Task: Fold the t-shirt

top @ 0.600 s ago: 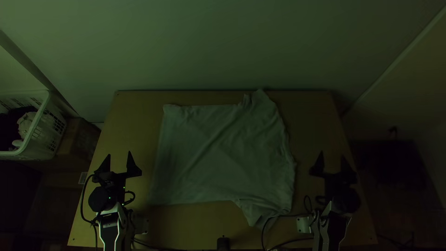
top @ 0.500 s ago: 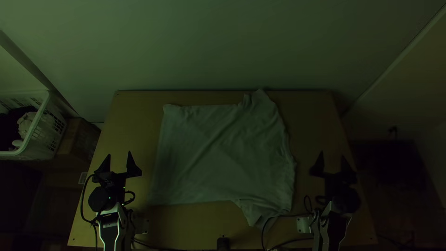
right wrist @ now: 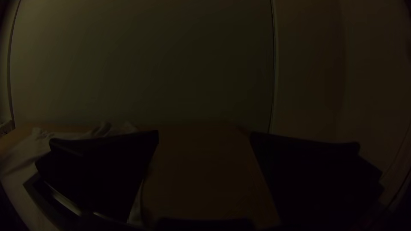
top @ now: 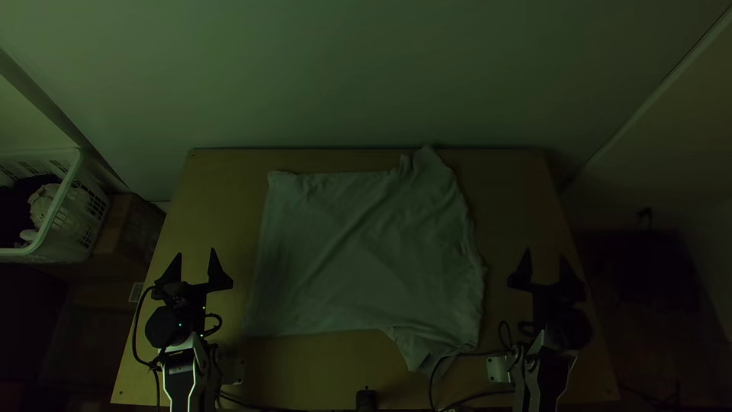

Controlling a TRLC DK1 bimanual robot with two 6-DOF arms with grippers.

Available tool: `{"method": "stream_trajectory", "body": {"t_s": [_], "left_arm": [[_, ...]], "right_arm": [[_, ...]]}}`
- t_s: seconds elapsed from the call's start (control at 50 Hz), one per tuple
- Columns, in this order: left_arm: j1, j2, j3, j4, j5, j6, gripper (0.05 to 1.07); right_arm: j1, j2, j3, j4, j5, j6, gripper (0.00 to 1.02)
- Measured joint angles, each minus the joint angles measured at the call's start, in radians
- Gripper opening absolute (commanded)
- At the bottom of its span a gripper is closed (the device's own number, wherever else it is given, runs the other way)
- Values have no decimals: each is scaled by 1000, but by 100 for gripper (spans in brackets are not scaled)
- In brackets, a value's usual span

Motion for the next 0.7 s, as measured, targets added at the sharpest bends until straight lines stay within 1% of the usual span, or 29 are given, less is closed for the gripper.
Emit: {"method": "stream_trajectory", "body": {"t_s": [0.7], "left_arm": [[0, 0, 1, 1, 0, -15, 103]], "right_arm": [[-1, 0, 3, 0, 8, 1, 98]]}}
